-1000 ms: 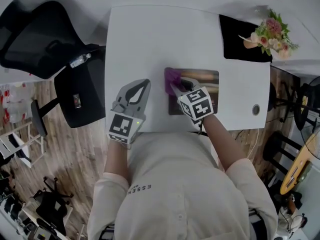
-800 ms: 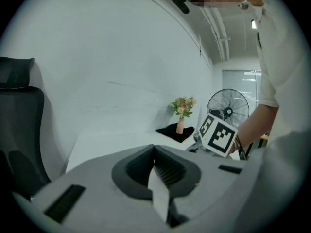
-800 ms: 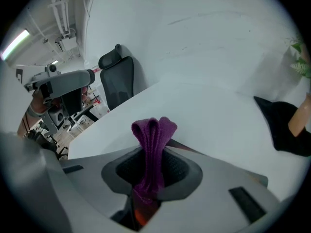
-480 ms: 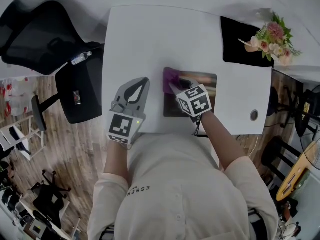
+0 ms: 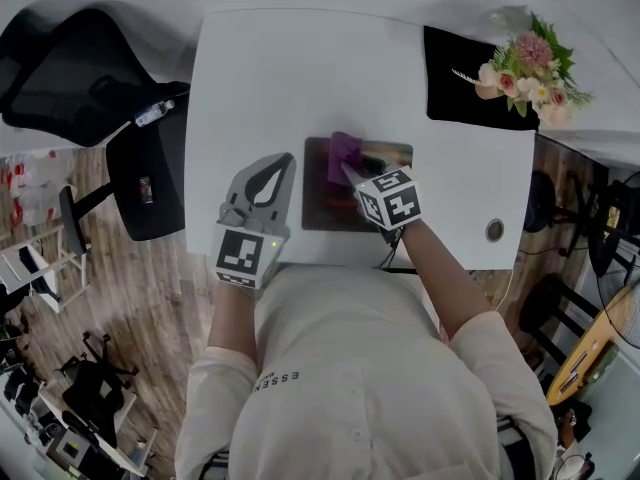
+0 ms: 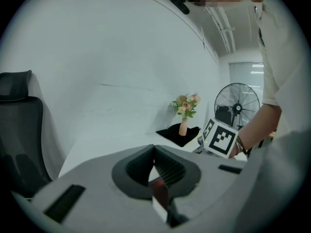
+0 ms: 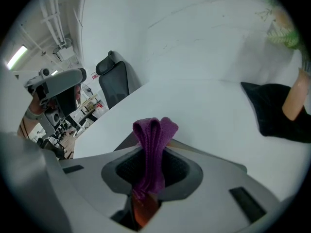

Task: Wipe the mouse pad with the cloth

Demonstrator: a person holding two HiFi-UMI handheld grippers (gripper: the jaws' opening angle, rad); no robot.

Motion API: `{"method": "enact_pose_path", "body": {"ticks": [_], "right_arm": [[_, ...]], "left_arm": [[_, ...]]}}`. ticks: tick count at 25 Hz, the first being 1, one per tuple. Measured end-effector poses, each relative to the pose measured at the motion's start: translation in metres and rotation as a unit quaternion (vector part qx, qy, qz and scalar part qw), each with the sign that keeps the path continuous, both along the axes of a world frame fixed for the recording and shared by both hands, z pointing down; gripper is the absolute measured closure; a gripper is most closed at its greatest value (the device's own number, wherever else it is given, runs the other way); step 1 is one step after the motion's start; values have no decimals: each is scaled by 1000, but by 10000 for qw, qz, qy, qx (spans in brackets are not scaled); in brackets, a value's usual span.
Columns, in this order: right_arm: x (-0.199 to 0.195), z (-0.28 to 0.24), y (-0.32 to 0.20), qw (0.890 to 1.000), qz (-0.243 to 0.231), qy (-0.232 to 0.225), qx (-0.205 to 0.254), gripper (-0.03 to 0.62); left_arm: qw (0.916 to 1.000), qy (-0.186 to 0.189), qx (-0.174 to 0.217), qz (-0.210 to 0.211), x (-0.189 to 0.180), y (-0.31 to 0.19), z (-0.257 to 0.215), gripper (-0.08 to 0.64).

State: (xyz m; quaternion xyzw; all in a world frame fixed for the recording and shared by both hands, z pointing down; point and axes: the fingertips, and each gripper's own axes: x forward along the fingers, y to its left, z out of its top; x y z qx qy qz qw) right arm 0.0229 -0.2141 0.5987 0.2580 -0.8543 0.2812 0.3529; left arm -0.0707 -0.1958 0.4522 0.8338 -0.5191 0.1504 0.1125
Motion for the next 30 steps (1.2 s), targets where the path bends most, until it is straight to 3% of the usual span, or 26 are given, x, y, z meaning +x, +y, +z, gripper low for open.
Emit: {"method": "enact_pose_path", "body": {"ticks": [15, 22, 26, 30], "right_arm": [[96, 2, -13, 9984, 468, 299, -44, 500], [136, 5, -17, 9956, 786, 513, -69, 500], [154, 3, -19, 9920, 931, 856, -44, 499], [153, -14, -17, 9902, 921, 1045, 139, 497]], "left_arm": [[9997, 36, 110, 199, 63, -6, -2, 558], [9997, 36, 158, 193, 76, -3, -4, 558], [9996, 46, 200, 180, 78, 0, -8, 558], [9994, 36, 280, 205, 72, 5, -13, 558]]}}
